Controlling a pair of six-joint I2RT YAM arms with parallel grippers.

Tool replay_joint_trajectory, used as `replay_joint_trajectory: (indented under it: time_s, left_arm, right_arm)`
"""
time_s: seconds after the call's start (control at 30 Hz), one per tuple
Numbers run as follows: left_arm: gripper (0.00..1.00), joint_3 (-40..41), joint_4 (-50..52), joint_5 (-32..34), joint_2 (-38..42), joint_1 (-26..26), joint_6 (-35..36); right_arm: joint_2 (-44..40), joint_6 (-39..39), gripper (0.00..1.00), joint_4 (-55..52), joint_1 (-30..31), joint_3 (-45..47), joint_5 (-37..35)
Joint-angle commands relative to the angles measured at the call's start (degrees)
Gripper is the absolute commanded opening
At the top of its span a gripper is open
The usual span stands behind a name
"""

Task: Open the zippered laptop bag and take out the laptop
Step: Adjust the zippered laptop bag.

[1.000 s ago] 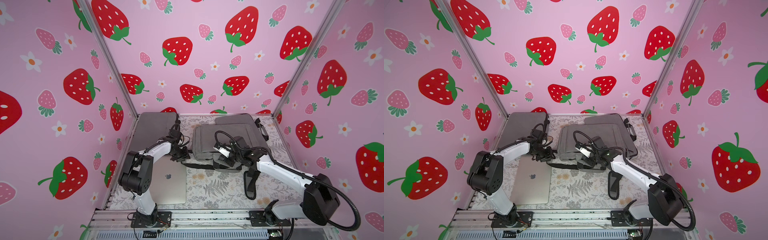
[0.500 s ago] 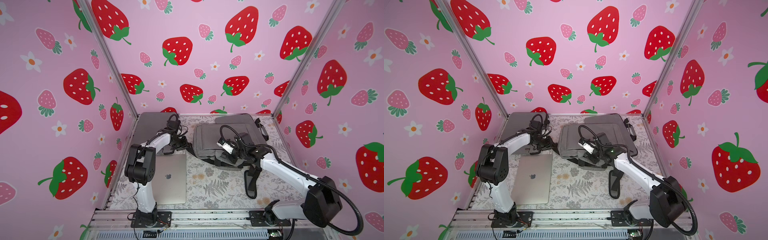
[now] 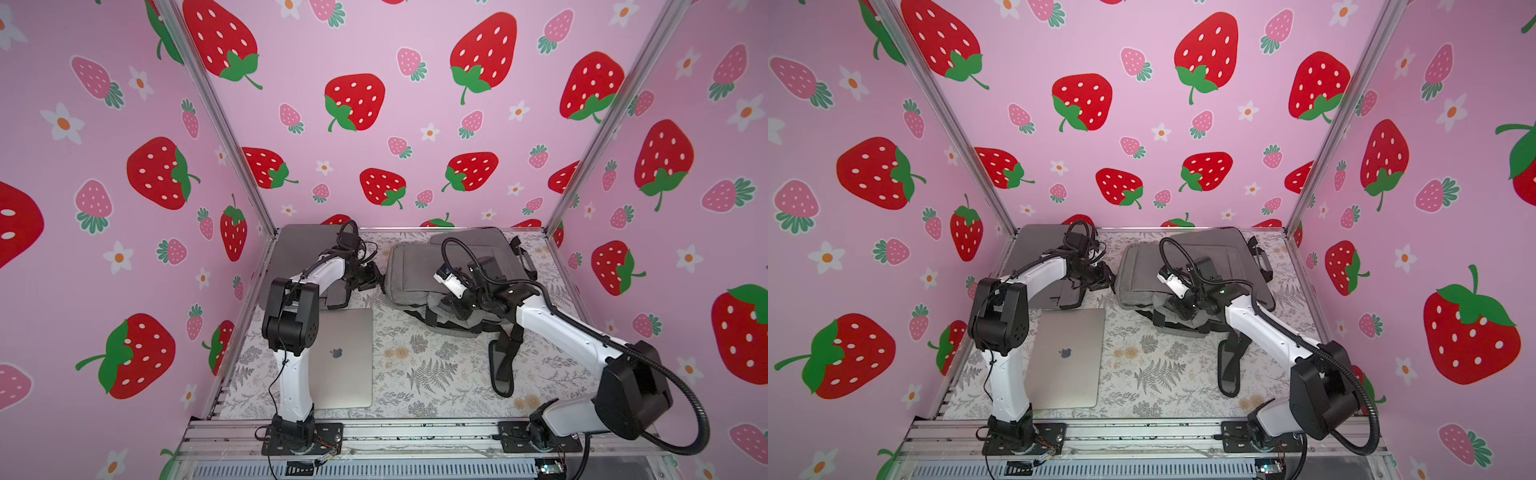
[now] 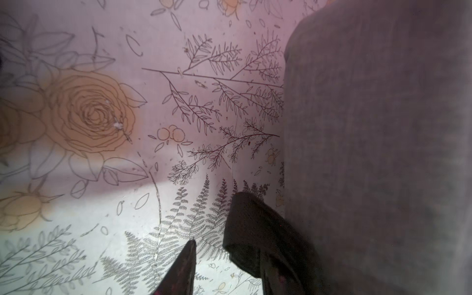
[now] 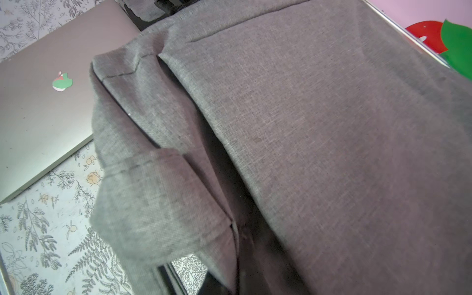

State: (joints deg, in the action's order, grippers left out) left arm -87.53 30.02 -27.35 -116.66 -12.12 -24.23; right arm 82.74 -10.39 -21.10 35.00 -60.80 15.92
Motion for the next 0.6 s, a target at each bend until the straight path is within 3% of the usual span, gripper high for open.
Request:
replay_joint_trajectory:
  time_s: [0.0, 0.13, 0.33, 0.57]
  left_arm:
    - [0.47, 0.78, 5.34, 5.65, 6.61, 0.16, 4.64]
    - [0.49, 1.3, 10.84, 9.25, 12.53, 0.14, 4.82]
    - [0.49, 5.9, 10.95, 4.34, 19.15, -4.13, 0.97]
    - [0.5, 13.24, 2.57, 0.36, 21.3, -7.49, -12.98]
  right_arm:
    - [0.51, 3.17, 0.0, 2.82, -1.34, -2.15, 3.44]
    - [1.44, 3.67, 0.0, 3.08, -1.47, -2.03, 4.75]
    - [2.6, 3.93, 0.0, 3.09, -1.87, -2.48, 5.61]
    - [3.6, 4.42, 0.0, 3.17, -2.13, -3.17, 6.63]
